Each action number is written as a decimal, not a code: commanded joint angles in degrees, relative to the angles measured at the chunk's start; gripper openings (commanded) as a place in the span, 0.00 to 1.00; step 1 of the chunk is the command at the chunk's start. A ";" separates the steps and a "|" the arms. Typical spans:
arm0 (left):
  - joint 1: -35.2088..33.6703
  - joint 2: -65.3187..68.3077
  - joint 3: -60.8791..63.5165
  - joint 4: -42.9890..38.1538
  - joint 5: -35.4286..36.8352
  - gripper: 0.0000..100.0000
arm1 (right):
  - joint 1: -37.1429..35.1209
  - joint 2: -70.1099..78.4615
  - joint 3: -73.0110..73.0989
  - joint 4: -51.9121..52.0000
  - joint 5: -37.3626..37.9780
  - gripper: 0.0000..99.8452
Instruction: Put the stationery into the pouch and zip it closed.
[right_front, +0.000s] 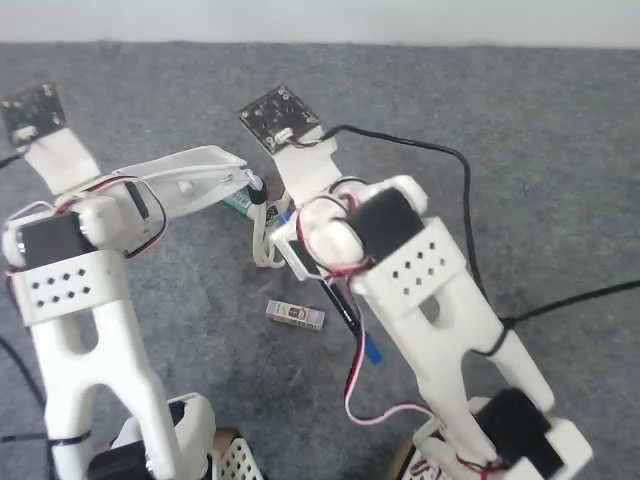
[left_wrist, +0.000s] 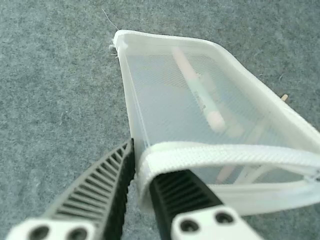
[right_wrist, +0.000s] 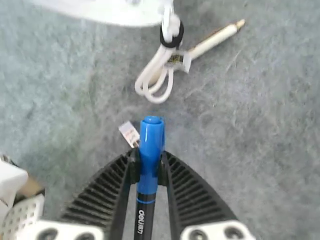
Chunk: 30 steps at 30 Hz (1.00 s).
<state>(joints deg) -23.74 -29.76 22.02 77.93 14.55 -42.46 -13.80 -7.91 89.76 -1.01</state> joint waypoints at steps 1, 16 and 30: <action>-0.09 -0.53 -0.66 -2.11 0.26 0.01 | -0.40 -4.88 1.85 -4.97 -0.88 0.01; -0.09 -0.53 -0.66 -2.11 0.26 0.01 | -1.63 -17.71 20.57 -24.92 -1.14 0.01; -0.09 -0.53 -0.66 -2.11 0.26 0.01 | -1.63 -32.04 38.68 -45.32 -2.64 0.01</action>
<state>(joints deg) -23.74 -29.76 22.02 77.93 14.55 -43.78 -41.41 30.33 48.00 -1.45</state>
